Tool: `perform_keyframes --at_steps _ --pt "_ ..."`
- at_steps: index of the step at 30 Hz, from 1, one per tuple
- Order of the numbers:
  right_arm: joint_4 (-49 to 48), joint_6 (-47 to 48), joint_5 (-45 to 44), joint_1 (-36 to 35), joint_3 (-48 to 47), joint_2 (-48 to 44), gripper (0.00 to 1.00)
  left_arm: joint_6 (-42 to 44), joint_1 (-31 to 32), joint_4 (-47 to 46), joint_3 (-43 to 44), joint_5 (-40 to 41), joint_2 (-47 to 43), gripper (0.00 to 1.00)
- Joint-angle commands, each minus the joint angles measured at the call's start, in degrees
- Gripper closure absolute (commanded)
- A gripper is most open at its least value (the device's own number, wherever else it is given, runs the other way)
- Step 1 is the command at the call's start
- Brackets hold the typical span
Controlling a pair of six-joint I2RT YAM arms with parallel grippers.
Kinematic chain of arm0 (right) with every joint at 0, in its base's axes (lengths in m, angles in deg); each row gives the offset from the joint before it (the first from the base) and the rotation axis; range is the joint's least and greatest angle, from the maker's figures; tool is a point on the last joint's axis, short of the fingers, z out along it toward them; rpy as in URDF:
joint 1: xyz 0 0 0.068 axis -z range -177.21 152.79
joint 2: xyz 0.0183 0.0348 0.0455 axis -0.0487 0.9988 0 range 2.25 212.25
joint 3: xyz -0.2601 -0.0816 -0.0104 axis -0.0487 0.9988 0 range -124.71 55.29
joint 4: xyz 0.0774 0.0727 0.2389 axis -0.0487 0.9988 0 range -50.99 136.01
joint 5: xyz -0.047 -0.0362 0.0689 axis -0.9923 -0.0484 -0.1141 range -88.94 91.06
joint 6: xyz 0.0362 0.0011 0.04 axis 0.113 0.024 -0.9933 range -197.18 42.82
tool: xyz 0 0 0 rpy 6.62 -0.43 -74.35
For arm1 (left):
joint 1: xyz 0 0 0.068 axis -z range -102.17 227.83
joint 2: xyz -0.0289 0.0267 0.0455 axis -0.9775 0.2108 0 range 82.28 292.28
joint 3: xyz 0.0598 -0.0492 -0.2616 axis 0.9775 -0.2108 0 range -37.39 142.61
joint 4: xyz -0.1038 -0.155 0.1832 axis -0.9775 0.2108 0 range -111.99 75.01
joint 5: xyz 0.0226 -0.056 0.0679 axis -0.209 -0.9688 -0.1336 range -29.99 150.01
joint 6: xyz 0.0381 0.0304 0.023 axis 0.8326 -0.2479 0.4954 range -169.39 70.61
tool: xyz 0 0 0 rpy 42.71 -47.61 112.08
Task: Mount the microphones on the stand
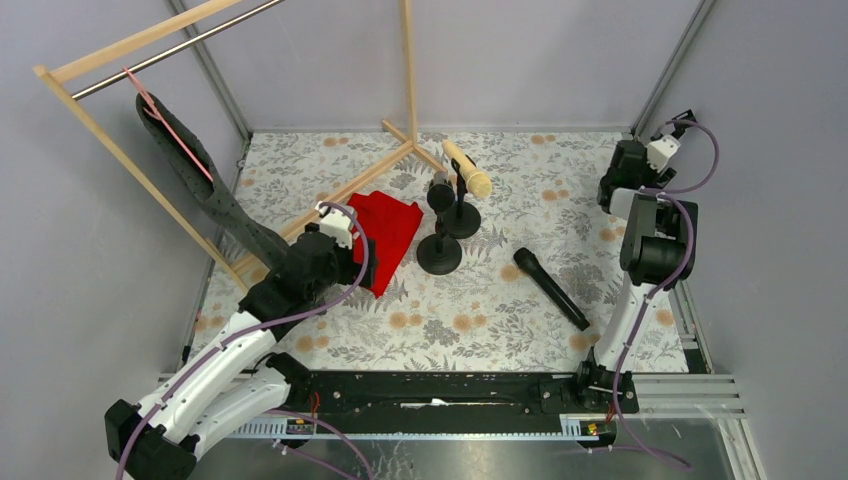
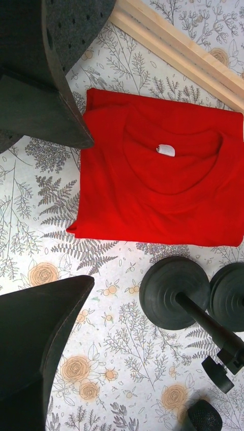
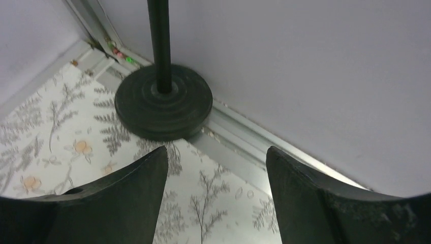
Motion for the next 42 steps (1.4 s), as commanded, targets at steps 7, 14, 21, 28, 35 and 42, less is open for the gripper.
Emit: perform_keyframes --at_steps 7,14,21,28,35,42 --pt "-1.9 -2.5 7.8 3.8 -12.6 5.5 0.24 1.5 0.0 -3.1 0.1 -0.5 -0.6 0.01" --pt "1.1 -3.6 11.5 5.2 -20.5 10.4 0.24 1.6 0.0 -3.1 0.2 0.0 -0.6 0.01" --pt "3.6 -3.9 14.3 6.5 -28.3 15.4 0.25 1.7 -0.4 -3.1 0.2 0.2 -0.4 0.01" --pt "3.2 -2.1 15.4 7.0 -32.9 19.2 0.28 1.8 -0.8 -3.2 0.3 -0.2 -0.2 0.01" --pt "4.8 -3.1 18.9 7.5 -37.9 24.1 0.31 1.9 -0.9 -3.2 0.3 -1.0 0.2 0.01" --pt "5.6 -4.5 19.6 7.7 -41.6 26.5 0.46 2.0 -1.0 -3.5 0.1 -0.9 0.1 0.01"
